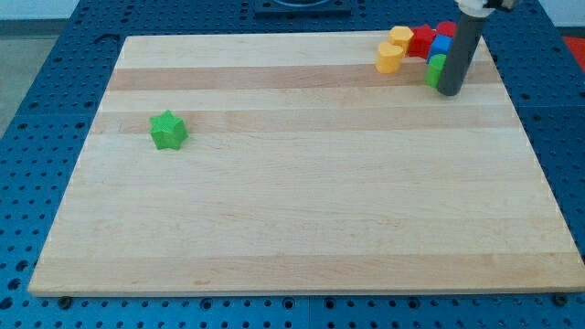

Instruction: Push green star towards top center

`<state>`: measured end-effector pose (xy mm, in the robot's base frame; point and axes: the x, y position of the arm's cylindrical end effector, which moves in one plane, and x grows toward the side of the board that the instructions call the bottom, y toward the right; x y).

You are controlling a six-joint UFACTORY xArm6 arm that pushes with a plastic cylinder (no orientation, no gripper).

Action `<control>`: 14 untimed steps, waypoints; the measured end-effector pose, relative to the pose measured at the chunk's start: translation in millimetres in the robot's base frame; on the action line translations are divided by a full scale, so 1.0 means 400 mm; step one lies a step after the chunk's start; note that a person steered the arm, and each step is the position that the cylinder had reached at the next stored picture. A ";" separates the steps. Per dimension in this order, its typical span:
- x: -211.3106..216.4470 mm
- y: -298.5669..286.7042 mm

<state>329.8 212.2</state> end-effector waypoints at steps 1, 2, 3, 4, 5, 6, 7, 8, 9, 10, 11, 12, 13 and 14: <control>-0.024 0.021; -0.016 0.049; 0.047 0.054; 0.124 -0.050; 0.228 -0.257; 0.305 -0.549; 0.318 -0.827; 0.320 -1.091; 0.282 -1.234; 0.186 -1.201; 0.117 -1.046; 0.066 -0.902; 0.053 -1.006; 0.109 -1.177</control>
<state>373.6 -258.5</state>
